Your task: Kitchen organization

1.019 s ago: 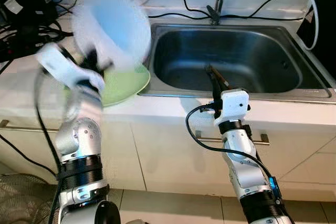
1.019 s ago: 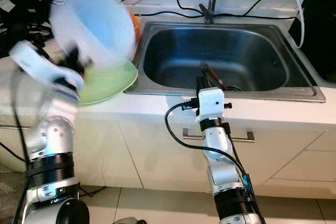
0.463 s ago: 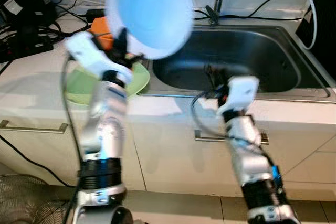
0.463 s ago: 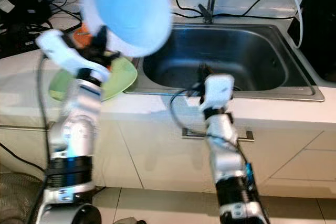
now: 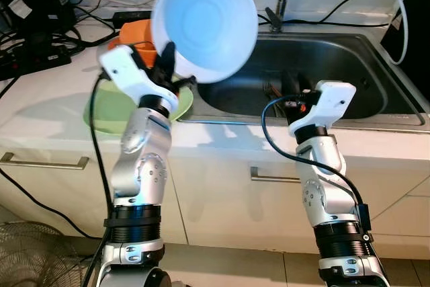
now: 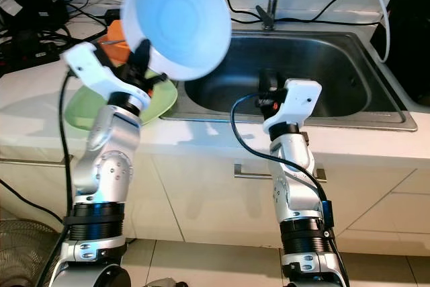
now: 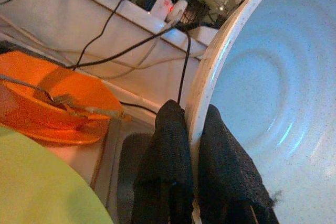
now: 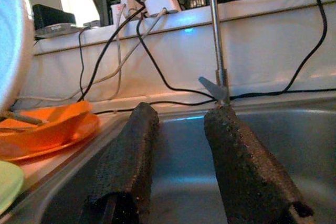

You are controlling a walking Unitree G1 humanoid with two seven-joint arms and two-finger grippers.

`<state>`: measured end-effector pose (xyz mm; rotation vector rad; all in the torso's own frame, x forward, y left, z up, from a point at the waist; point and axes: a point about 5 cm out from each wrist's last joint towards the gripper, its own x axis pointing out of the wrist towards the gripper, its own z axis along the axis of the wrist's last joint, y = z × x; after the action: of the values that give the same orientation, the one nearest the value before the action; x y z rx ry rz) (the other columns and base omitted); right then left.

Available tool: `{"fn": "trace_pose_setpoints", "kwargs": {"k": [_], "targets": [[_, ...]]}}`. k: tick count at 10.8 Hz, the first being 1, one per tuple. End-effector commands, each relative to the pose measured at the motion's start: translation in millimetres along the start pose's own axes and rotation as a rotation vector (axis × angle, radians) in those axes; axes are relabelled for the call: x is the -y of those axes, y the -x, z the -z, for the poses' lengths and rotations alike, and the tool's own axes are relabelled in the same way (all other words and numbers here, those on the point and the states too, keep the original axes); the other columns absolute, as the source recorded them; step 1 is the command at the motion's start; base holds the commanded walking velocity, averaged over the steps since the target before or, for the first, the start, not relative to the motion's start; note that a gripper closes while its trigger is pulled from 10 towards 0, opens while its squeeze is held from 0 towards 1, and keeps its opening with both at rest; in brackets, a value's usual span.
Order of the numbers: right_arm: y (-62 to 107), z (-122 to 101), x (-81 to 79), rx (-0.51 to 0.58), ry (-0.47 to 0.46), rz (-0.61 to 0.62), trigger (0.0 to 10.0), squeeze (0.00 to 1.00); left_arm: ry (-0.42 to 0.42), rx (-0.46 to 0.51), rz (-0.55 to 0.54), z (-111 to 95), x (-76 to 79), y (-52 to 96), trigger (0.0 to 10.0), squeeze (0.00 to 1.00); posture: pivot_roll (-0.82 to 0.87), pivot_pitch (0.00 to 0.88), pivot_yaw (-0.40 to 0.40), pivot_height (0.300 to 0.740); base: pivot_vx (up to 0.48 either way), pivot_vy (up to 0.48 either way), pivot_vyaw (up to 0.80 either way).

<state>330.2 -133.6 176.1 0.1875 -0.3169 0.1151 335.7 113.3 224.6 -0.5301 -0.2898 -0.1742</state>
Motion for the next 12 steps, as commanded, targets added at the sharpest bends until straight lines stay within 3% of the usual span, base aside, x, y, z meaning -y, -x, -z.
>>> {"fn": "trace_pose_setpoints", "kwargs": {"k": [1, 2, 3, 6, 10, 12], "targets": [[-3.0, -7.2, -3.3, 0.016, -0.004, -0.026, 10.0, 1.0, -0.019, 0.018, 0.031, -1.6, 4.6, -0.2, 10.0, 0.0, 0.07, 0.0, 0.059, 0.74, 0.0, 0.0, 0.0], [-2.8, -7.9, -5.5, 0.006, -0.041, -0.042, 10.0, 1.0, -0.032, 0.009, 0.039, 1.5, 5.5, 0.1, 10.0, 0.0, 0.06, 0.0, 0.059, 0.74, 0.0, 0.0, 0.0], [-1.3, -8.2, -12.2, -0.024, -0.141, -0.116, 10.0, 0.0, -0.034, 0.011, 0.04, 2.4, 6.1, 0.0, 10.0, 0.0, 0.06, 0.0, 0.058, 0.74, 0.0, 0.0, 0.0], [5.9, -9.8, -20.0, -0.048, -0.283, -0.235, 10.0, 0.0, -0.051, 0.014, 0.038, 3.3, 4.9, 0.4, 10.0, 0.0, 0.06, 0.0, 0.061, 0.74, 0.0, 0.0, 0.0], [14.8, -10.8, -26.3, -0.073, -0.357, -0.325, 10.0, 0.0, -0.066, 0.01, 0.039, 5.3, 4.2, 0.7, 10.0, 0.0, 0.05, 0.0, 0.065, 0.74, 0.0, 0.0, 0.0], [15.6, -10.4, -28.5, -0.08, -0.373, -0.336, 10.0, 0.0, -0.048, -0.046, 0.112, 15.6, 12.8, 3.3, 10.0, 0.0, 0.06, 0.0, 0.062, 0.74, 0.0, 0.0, 0.0]]}}
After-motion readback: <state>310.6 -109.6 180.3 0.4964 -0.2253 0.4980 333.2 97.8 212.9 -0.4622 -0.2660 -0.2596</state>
